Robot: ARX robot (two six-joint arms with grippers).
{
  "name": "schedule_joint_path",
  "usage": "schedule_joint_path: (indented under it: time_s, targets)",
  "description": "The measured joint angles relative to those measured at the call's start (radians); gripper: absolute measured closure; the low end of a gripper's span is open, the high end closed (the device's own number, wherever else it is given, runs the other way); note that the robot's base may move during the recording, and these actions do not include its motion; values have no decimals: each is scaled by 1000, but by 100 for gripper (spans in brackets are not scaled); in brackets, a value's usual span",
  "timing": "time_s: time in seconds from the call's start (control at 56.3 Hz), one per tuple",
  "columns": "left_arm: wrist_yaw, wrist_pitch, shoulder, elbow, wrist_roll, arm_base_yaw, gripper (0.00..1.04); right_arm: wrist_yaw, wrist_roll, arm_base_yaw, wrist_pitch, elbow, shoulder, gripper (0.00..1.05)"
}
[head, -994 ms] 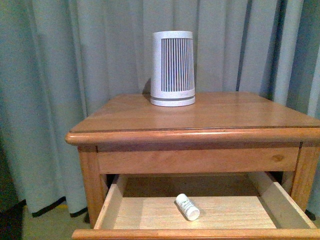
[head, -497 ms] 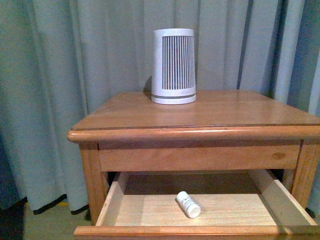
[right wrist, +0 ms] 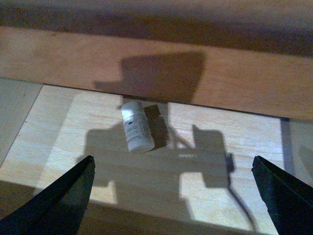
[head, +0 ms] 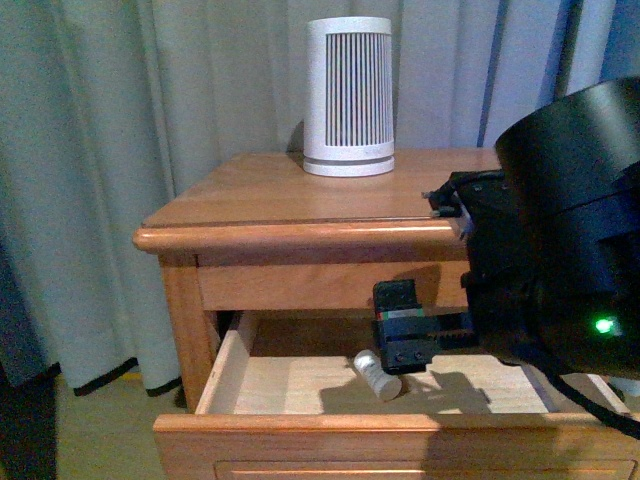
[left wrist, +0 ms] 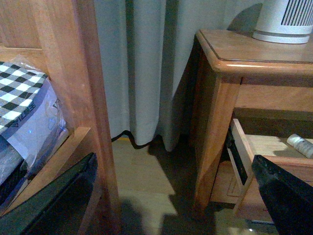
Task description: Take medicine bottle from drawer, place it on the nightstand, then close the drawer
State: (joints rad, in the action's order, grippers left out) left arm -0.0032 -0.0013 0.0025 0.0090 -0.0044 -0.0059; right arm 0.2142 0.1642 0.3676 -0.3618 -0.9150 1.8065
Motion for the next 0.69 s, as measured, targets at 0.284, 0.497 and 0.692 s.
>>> schedule_joint_path:
  time_s: [0.284,0.497,0.692]
  targets:
    - [0,0,0,0,0,0,7,6,0,2,-119,-79,210,7]
    - [0,0,0,0,0,0,7,-1,70,3,10,-171,281,7]
    - [0,0,0,0,0,0,7,11,119,15,51,-178,286,7]
